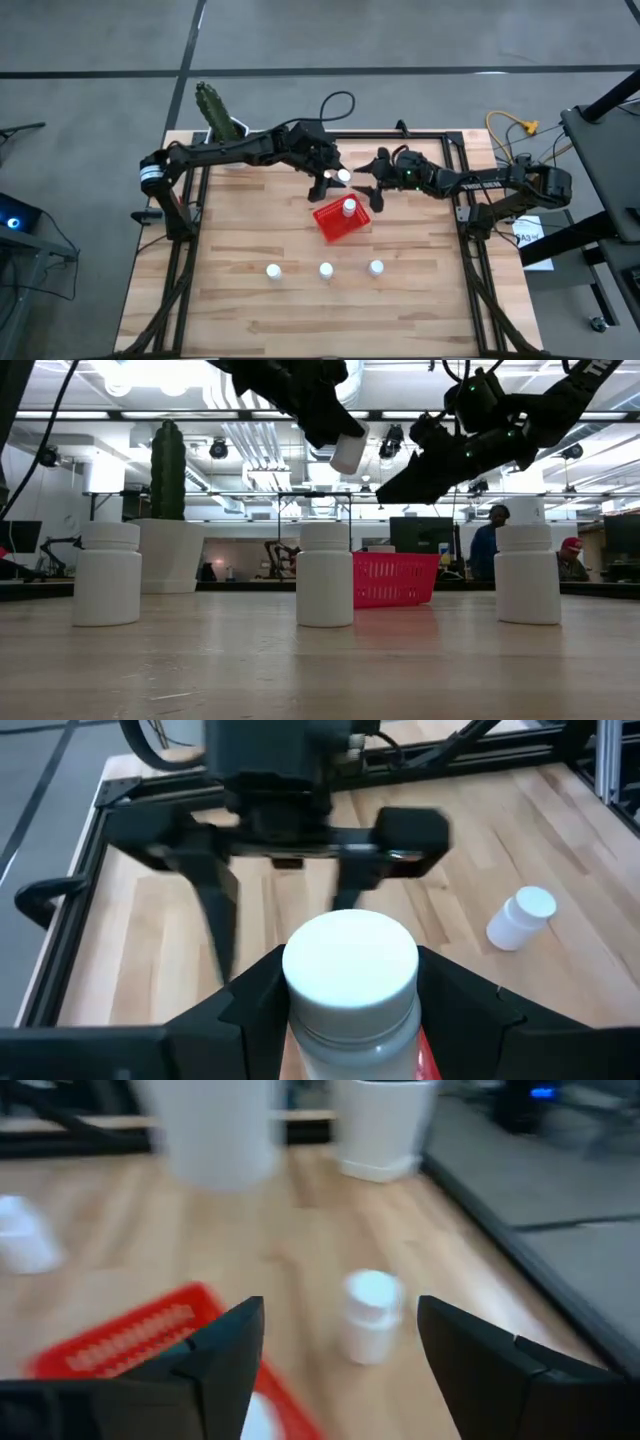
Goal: Pick and place pill bottles into a basket
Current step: Put the white pill bottle into the red bin
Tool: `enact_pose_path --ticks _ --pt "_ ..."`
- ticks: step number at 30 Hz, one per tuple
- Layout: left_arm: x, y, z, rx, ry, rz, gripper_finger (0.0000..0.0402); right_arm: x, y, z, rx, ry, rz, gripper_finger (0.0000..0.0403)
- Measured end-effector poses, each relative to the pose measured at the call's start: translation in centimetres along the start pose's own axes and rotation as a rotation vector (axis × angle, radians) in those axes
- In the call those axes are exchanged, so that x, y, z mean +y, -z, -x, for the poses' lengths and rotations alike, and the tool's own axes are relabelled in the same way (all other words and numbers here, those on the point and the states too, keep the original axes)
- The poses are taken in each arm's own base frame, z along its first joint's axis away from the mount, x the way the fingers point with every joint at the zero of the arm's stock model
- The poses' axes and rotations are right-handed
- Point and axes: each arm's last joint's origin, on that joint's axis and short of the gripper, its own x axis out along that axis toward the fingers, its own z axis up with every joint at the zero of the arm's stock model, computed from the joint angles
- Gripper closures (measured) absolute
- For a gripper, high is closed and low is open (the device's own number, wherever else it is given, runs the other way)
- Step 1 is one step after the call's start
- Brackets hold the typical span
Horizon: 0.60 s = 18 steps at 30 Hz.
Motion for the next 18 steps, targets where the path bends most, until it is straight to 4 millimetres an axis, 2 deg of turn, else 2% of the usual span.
enact_pose_path --ticks 6,16,18 --pt "0.0 0.8 -0.4 0.021 -0.002 0.008 0.0226 -0.7 0.3 0.1 0.031 0.051 0.050 0.0201" --pt "0.3 1.5 -0.9 -0.004 -0.038 0.006 0.0226 -0.7 0.5 0.1 0.054 0.045 0.172 0.0379" --pt "0.4 1.3 -0.9 -0.020 -0.044 0.003 0.0226 -0.6 0.5 0.2 0.062 0.043 0.177 0.0388"
